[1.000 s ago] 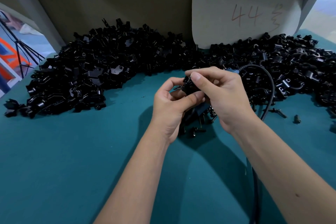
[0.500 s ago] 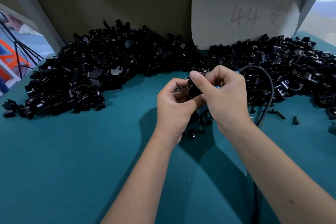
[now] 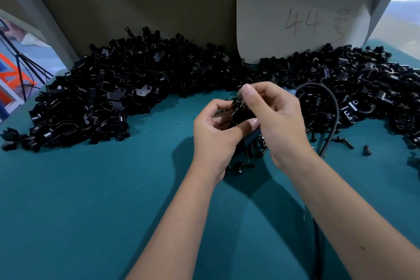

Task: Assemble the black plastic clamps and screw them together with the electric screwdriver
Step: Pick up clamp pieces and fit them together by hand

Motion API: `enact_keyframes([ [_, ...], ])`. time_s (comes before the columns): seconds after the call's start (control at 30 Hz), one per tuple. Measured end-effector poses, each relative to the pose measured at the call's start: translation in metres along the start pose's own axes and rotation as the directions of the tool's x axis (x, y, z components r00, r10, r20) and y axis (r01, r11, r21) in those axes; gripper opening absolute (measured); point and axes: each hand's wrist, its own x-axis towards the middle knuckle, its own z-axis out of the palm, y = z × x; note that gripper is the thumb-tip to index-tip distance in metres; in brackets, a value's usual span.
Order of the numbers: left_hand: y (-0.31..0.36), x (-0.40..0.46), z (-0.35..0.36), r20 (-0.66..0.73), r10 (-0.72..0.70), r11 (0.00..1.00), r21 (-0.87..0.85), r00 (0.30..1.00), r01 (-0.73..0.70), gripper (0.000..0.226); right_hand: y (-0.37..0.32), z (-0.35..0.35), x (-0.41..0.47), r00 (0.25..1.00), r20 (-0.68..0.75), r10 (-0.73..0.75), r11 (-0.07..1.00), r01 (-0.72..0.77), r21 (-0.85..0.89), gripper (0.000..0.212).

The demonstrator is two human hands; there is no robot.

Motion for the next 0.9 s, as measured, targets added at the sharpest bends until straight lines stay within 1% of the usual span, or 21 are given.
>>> enact_keyframes([
  [0.03, 0.000, 0.000, 0.000, -0.004, -0.008, 1.000, -0.020, 1.000, 0.008, 0.035, -0.001, -0.002, 0.001, 0.999, 0.029, -0.019, 1.000, 0.020, -0.012, 0.010],
  [0.1, -0.001, 0.000, -0.001, -0.004, -0.007, 1.000, -0.019, 1.000, 0.007, 0.036, 0.000, -0.004, 0.003, 0.998, 0.043, -0.053, 0.997, 0.055, -0.062, 0.010],
  [0.13, -0.001, 0.000, -0.001, 0.000, -0.004, 1.000, -0.009, 1.000, 0.004, 0.036, 0.001, -0.004, 0.003, 0.998, 0.033, -0.048, 0.997, 0.050, -0.061, 0.010],
  [0.17, -0.001, 0.001, -0.001, 0.002, 0.000, 1.000, 0.002, 1.000, 0.000, 0.036, 0.003, -0.003, 0.003, 0.999, 0.015, -0.031, 0.998, 0.031, -0.051, 0.011],
  [0.23, -0.001, 0.001, -0.001, 0.006, 0.007, 1.000, 0.012, 1.000, -0.007, 0.035, 0.005, -0.002, 0.002, 0.999, -0.021, -0.024, 0.998, 0.023, -0.057, 0.024],
  [0.27, -0.002, 0.001, -0.001, 0.008, 0.008, 1.000, 0.008, 1.000, -0.008, 0.034, 0.006, -0.002, 0.002, 0.999, -0.017, -0.030, 0.998, 0.029, -0.060, 0.026],
  [0.3, -0.002, 0.001, -0.001, 0.011, 0.008, 1.000, 0.002, 1.000, -0.008, 0.035, 0.006, -0.002, 0.001, 0.999, 0.008, -0.033, 0.998, 0.034, -0.044, 0.021],
  [0.37, -0.002, 0.001, -0.001, 0.019, 0.010, 1.000, -0.011, 1.000, -0.009, 0.036, 0.006, -0.003, 0.000, 0.996, 0.081, -0.035, 0.999, 0.035, 0.003, 0.005],
  [0.4, -0.002, 0.001, -0.002, 0.022, 0.013, 1.000, -0.011, 1.000, -0.013, 0.036, 0.006, -0.004, 0.000, 0.995, 0.094, -0.036, 0.999, 0.034, 0.018, 0.003],
  [0.5, -0.001, 0.000, -0.001, 0.021, 0.023, 0.999, 0.022, 1.000, -0.024, 0.034, 0.005, -0.002, 0.000, 0.999, 0.033, 0.019, 0.999, -0.021, 0.035, 0.007],
  [0.6, 0.000, -0.001, 0.000, 0.028, 0.027, 0.999, 0.046, 0.999, -0.028, 0.031, 0.003, 0.003, -0.001, 0.998, -0.059, 0.031, 1.000, -0.031, 0.000, 0.025],
  [0.67, 0.001, 0.000, 0.000, 0.024, 0.016, 1.000, 0.006, 1.000, -0.016, 0.032, 0.004, 0.003, 0.000, 0.997, -0.076, 0.022, 1.000, -0.023, -0.011, 0.035],
  [0.77, 0.006, -0.001, -0.001, 0.000, -0.028, 0.990, -0.139, 1.000, 0.027, 0.037, 0.005, -0.003, 0.003, 0.994, -0.026, 0.102, 0.986, -0.098, 0.138, 0.022],
  [0.8, 0.007, -0.002, -0.002, 0.001, -0.036, 0.985, -0.167, 0.999, 0.036, 0.038, 0.005, -0.006, 0.004, 0.993, 0.000, 0.115, 0.981, -0.114, 0.154, 0.018],
  [0.9, 0.010, -0.004, -0.005, 0.021, -0.047, 0.975, -0.215, 0.999, 0.050, 0.033, 0.008, -0.008, 0.006, 0.997, 0.023, 0.069, 0.996, -0.071, 0.061, 0.011],
])
